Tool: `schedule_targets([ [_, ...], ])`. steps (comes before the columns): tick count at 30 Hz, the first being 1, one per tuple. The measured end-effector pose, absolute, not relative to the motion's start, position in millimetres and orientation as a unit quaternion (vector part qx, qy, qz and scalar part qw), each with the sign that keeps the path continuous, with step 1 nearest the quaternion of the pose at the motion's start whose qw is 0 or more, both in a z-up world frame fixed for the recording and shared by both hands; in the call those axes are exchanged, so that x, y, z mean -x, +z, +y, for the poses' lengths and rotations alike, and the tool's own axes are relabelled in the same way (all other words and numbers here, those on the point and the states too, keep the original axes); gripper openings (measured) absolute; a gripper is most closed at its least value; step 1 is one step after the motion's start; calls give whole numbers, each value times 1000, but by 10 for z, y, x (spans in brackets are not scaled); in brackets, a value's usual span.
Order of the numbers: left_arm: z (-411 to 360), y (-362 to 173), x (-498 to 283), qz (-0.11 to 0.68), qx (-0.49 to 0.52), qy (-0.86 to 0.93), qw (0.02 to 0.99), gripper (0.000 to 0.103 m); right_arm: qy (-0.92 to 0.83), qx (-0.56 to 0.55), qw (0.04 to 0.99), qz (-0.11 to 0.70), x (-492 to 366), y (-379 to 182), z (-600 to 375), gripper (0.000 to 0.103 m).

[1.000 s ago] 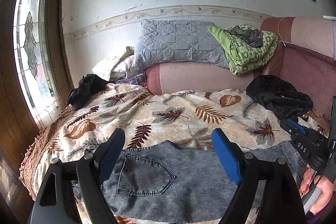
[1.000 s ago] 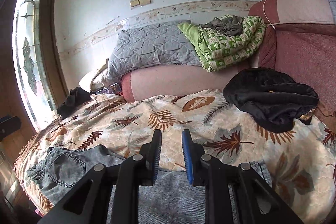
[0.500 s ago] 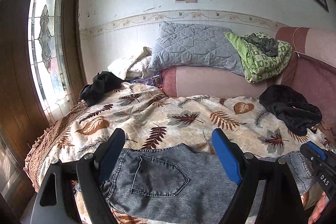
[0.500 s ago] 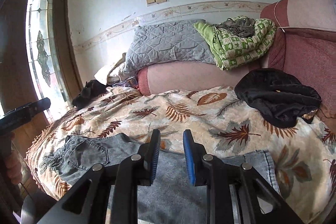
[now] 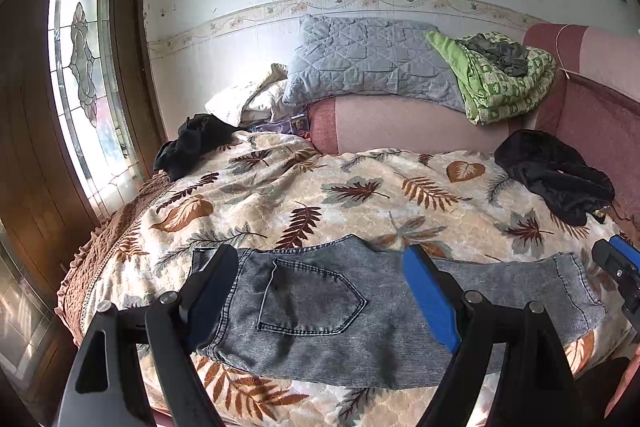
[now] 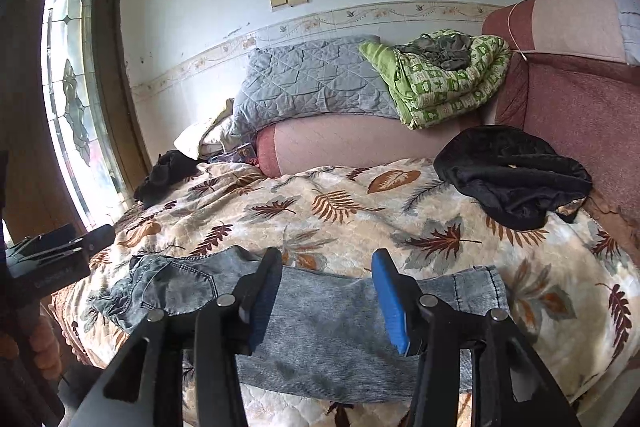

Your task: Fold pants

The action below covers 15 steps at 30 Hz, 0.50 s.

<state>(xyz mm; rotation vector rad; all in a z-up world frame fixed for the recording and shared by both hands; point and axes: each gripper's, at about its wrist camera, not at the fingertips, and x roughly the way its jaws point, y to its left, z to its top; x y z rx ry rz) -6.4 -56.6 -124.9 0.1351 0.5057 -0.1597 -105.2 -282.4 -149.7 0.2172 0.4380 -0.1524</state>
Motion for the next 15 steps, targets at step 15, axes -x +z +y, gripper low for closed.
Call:
schedule_targets([
  [15,-499,-1193,96,263,-67,-76,960,85,-31,-68,971,228,1004,-1460,-2397,51],
])
